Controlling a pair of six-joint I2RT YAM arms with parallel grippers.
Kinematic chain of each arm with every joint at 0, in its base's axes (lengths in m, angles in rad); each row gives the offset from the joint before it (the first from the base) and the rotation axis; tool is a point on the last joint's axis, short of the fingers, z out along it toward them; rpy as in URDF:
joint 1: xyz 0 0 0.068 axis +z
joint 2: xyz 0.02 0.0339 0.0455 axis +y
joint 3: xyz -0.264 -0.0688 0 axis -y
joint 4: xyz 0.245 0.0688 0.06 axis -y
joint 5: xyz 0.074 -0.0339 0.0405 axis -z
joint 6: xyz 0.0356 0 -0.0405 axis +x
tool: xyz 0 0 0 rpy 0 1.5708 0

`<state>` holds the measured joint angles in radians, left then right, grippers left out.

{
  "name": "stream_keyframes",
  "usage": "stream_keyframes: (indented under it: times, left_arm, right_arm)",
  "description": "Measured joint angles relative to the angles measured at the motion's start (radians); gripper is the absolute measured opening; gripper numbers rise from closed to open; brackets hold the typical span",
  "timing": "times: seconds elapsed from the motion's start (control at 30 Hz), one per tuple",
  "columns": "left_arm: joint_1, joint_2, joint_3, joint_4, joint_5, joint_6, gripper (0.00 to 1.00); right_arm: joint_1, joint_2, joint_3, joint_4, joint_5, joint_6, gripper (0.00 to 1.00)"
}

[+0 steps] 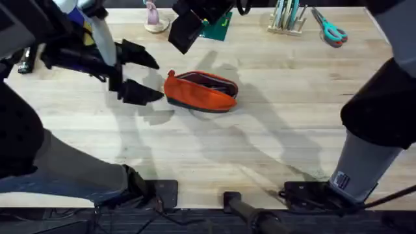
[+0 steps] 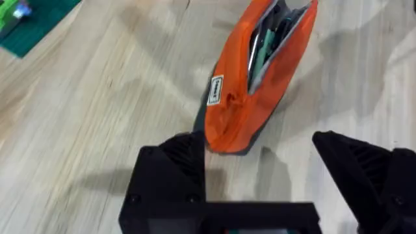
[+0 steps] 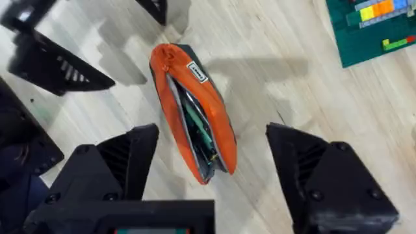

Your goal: Unzip the bag, pick up the pens from the table one at a time and place them inside, then zip the bag closed.

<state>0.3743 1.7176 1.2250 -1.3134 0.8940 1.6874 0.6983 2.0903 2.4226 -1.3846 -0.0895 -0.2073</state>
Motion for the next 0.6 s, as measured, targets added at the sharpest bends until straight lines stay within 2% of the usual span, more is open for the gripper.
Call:
stream_keyframes:
  times: [0.27, 0.43, 0.6]
  left_arm:
    - [0.129, 0.0, 0.086, -0.131, -0.005, -0.001, 0.995]
    - [0.213, 0.0, 0.095, -0.138, -0.005, 0.0, 0.995]
    - [0.265, 0.0, 0.094, -0.139, -0.004, 0.0, 0.995]
  right_arm:
    - [0.0, 0.0, 0.0, 0.006, -0.039, 0.017, 0.998]
    - [0.0, 0.002, 0.0, 0.07, -0.114, 0.036, 0.997]
    - [0.003, 0.042, 0.0, 0.109, -0.144, 0.113, 0.997]
